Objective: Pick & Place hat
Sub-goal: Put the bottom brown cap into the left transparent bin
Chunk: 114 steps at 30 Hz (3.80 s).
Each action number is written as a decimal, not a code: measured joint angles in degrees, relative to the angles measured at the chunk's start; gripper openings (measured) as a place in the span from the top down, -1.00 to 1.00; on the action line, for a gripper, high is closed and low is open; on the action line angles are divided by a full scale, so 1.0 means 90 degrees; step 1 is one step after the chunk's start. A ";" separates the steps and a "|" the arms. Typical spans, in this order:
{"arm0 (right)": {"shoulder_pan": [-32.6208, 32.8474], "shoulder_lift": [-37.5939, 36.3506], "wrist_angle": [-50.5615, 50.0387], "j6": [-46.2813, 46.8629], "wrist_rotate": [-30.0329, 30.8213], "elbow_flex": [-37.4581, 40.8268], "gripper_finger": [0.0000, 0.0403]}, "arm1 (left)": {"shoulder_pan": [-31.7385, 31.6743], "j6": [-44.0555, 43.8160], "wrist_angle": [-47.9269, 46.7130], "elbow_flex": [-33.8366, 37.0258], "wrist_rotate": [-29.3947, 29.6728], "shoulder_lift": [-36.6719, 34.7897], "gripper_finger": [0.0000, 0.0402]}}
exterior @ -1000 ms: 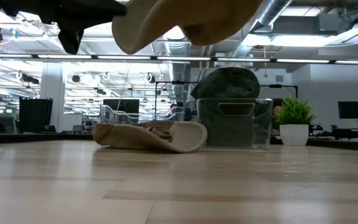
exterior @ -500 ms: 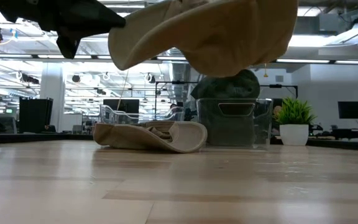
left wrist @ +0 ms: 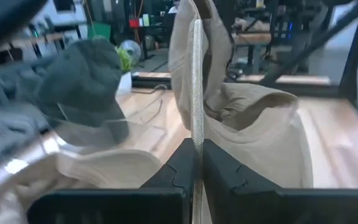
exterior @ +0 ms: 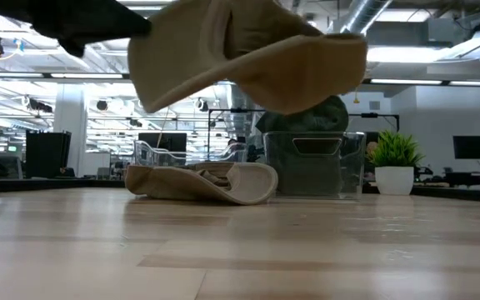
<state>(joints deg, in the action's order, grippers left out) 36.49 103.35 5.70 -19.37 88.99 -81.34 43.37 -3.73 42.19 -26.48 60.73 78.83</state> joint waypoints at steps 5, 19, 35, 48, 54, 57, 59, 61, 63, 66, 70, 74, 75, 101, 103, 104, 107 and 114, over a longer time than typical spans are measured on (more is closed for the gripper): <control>0.0112 -0.0002 -0.1178 0.1699 -0.1366 0.0005 1.00 | 0.0408 0.1192 0.0002 -0.0001 0.0633 0.0000 0.92; 0.0066 0.0000 -0.2318 0.3685 -0.4060 0.0010 1.00 | 0.1330 0.2606 0.0007 0.0000 0.2622 -0.0002 0.92; -0.0359 0.0005 -0.3789 0.6086 -0.4430 0.0010 1.00 | 0.1267 0.2164 0.0236 0.0000 0.3259 -0.0007 0.92; 0.0224 0.0005 -0.3086 0.6071 -0.5059 0.0010 1.00 | 0.0520 0.0595 0.0318 0.0000 0.2895 -0.0007 0.92; 0.0900 0.0112 -0.1356 0.4878 -0.4557 0.0517 1.00 | -0.0138 0.0535 0.0442 0.0000 0.2550 -0.0007 0.92; 0.1011 0.0140 0.0322 0.3930 -0.4443 0.1236 1.00 | -0.0532 0.0685 0.0518 -0.0028 0.2175 -0.0076 0.92; 0.1018 0.0121 0.1380 0.3254 -0.4462 0.1806 1.00 | -0.0788 0.0862 0.0624 -0.0133 0.1814 -0.0199 0.92; 0.0943 0.0117 0.2389 0.2759 -0.4696 0.2329 1.00 | -0.0969 0.1119 0.0654 -0.0266 0.1421 -0.0410 0.92; 0.0842 0.0100 0.3333 0.2410 -0.4838 0.2863 1.00 | -0.1123 0.1419 0.0661 -0.0438 0.1011 -0.0633 0.92; 0.0656 0.0100 0.4648 0.2153 -0.5051 0.3653 1.00 | -0.1288 0.1830 0.0716 -0.0647 0.0486 -0.1024 0.92; 0.0264 0.0100 0.6420 0.2109 -0.5080 0.4676 1.00 | -0.1479 0.2201 0.0740 -0.0810 -0.0016 -0.1419 0.92; -0.0176 0.0097 0.7460 0.2587 -0.5058 0.5245 1.00 | -0.1730 0.2208 0.0793 -0.0818 -0.0362 -0.1460 0.92; -0.0289 0.0097 0.7467 0.2747 -0.5063 0.5280 1.00 | -0.1818 0.2155 0.0795 -0.0818 -0.0441 -0.1403 0.92; -0.0709 0.0100 0.7125 0.3616 -0.4998 0.4935 0.22 | -0.2396 0.1695 0.1064 -0.0811 -0.1200 -0.0117 0.92; -0.0737 0.0100 0.7033 0.3798 -0.4818 0.4935 0.11 | -0.2399 0.1694 0.1064 -0.0811 -0.1224 -0.0117 0.92; -0.0760 0.0100 0.7003 0.3918 -0.4685 0.4935 0.06 | -0.2396 0.1691 0.1063 -0.0811 -0.1261 -0.0117 0.92; -0.0881 0.0100 0.6989 0.4101 -0.4396 0.4935 -0.03 | -0.2394 0.1608 0.1052 -0.0811 -0.1297 -0.0117 0.92; -0.1222 0.0100 0.7124 0.4109 -0.4545 0.4871 -0.08 | -0.2391 0.1489 0.1032 -0.0747 -0.1292 -0.0117 0.92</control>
<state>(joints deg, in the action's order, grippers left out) 25.49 104.25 69.81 17.61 48.08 -37.50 21.85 9.67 51.48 -33.20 49.11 77.78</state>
